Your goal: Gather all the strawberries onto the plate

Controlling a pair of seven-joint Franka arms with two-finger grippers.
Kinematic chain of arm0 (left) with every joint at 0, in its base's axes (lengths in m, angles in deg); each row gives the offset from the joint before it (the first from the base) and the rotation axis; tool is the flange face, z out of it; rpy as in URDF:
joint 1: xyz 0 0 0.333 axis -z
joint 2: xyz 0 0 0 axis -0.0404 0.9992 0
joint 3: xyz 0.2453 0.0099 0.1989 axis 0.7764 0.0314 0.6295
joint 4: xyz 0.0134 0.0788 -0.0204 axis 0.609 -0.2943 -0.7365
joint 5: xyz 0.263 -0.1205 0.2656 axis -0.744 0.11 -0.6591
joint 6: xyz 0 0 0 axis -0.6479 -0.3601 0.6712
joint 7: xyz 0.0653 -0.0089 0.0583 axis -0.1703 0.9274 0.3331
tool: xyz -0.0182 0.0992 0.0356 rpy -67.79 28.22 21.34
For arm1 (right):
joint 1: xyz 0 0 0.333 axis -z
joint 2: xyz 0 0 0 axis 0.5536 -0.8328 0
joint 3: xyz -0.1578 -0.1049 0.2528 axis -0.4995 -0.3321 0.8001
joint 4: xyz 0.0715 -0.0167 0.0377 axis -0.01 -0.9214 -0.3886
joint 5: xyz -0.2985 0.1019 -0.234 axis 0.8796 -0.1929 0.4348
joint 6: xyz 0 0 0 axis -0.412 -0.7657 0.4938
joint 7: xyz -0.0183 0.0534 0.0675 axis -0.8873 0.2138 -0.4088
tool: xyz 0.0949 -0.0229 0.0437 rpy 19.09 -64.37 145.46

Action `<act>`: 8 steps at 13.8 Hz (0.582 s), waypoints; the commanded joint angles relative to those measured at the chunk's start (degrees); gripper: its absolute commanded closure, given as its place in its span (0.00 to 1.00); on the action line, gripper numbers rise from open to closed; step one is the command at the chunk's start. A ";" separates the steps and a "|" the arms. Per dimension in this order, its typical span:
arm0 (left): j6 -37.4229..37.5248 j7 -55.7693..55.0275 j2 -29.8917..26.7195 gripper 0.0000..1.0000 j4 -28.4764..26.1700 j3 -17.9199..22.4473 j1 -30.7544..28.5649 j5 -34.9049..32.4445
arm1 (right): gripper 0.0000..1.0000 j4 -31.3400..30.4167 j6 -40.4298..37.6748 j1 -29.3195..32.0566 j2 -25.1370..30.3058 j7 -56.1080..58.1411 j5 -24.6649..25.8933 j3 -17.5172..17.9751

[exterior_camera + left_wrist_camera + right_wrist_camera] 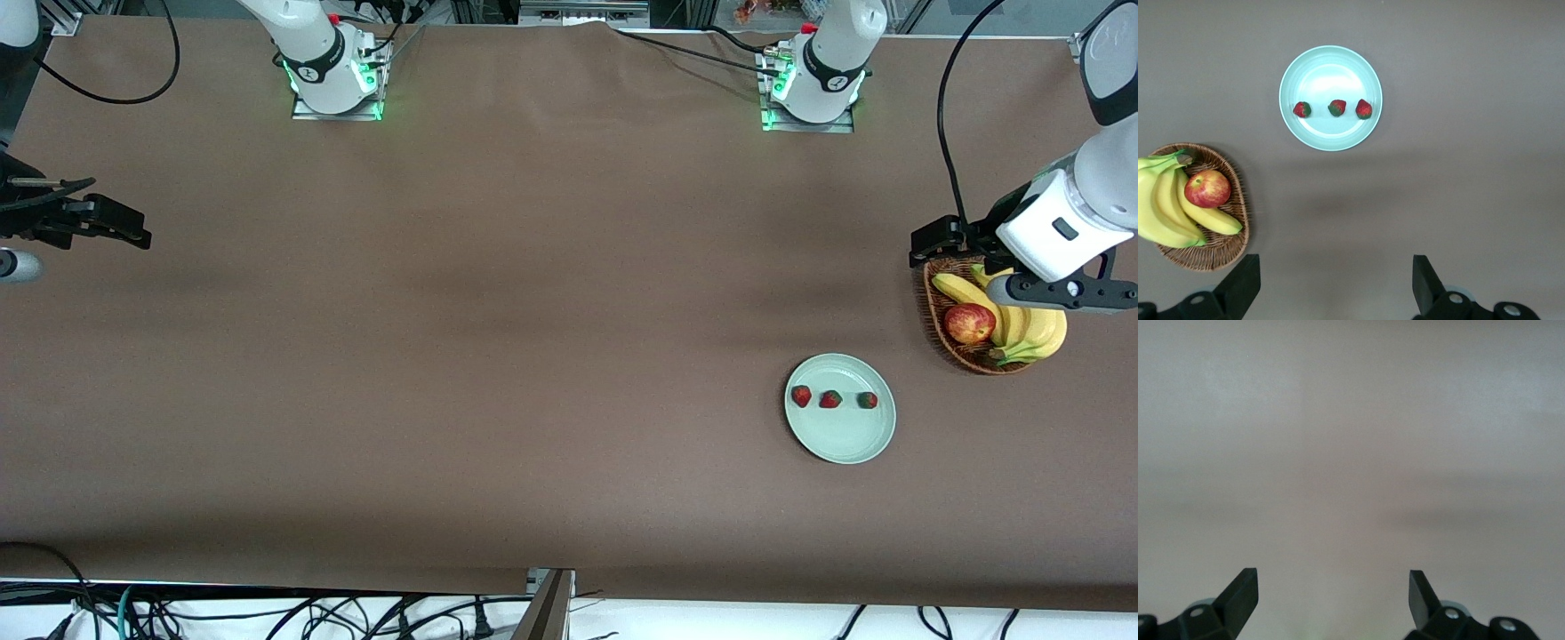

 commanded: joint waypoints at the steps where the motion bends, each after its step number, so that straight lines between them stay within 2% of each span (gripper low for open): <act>1: -3.90 -0.98 -6.89 0.00 -8.24 -3.25 -3.53 -1.27 | 0.00 1.05 -0.18 0.20 -0.28 0.63 1.00 0.29; 8: -1.97 -6.61 -6.90 0.00 -6.22 -5.80 -3.52 -1.27 | 0.00 1.14 0.00 0.28 -0.28 0.54 1.00 0.29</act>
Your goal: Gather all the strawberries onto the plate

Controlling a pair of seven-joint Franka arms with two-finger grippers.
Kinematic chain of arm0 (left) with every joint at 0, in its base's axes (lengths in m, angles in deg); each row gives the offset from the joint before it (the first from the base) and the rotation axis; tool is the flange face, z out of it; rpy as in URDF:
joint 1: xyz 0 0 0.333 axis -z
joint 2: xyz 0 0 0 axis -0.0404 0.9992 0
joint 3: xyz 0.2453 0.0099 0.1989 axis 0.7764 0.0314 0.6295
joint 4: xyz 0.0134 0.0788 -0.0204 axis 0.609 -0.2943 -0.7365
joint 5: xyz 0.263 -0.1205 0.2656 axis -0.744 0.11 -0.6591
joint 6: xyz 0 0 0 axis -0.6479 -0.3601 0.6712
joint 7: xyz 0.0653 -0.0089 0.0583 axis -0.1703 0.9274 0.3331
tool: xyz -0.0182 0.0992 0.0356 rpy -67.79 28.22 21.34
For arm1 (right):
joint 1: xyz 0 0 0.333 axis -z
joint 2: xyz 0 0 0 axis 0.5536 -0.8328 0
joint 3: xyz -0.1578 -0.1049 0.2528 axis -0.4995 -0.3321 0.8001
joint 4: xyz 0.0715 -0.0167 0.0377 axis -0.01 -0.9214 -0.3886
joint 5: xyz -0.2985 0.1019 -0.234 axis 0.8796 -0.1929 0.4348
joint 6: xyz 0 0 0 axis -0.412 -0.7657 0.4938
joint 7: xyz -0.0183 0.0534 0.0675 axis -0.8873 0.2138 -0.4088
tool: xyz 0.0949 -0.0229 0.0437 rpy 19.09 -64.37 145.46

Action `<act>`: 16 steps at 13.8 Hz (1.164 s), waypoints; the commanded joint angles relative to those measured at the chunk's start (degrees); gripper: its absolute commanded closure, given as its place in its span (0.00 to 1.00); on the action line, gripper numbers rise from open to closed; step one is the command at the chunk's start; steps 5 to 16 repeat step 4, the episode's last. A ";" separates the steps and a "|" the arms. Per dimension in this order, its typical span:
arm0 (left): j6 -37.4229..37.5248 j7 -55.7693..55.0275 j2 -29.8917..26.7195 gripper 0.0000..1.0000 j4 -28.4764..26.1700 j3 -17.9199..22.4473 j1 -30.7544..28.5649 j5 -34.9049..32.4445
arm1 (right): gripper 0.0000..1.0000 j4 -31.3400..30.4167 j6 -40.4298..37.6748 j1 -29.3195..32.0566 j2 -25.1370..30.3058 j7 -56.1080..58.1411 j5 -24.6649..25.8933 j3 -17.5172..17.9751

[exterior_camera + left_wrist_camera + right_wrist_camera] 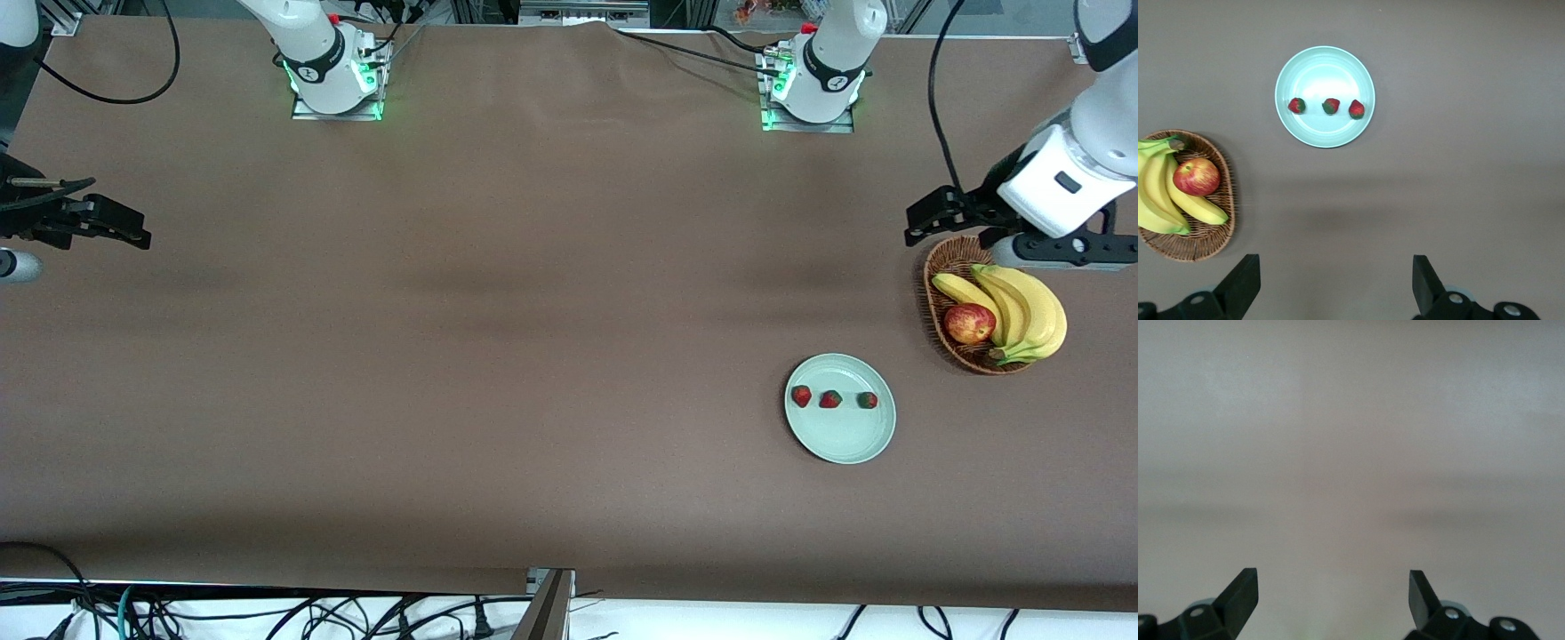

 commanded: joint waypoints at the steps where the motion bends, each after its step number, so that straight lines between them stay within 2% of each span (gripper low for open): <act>1: 0.00 -0.33 -1.21 0.00 -0.55 0.01 -0.90 -1.27 | 0.00 1.04 -0.15 0.28 -0.28 0.54 1.00 0.30; 16: 0.00 2.12 -1.21 0.00 -0.55 0.72 -2.22 -1.18 | 0.00 1.13 -0.06 0.28 -0.37 0.54 1.00 0.30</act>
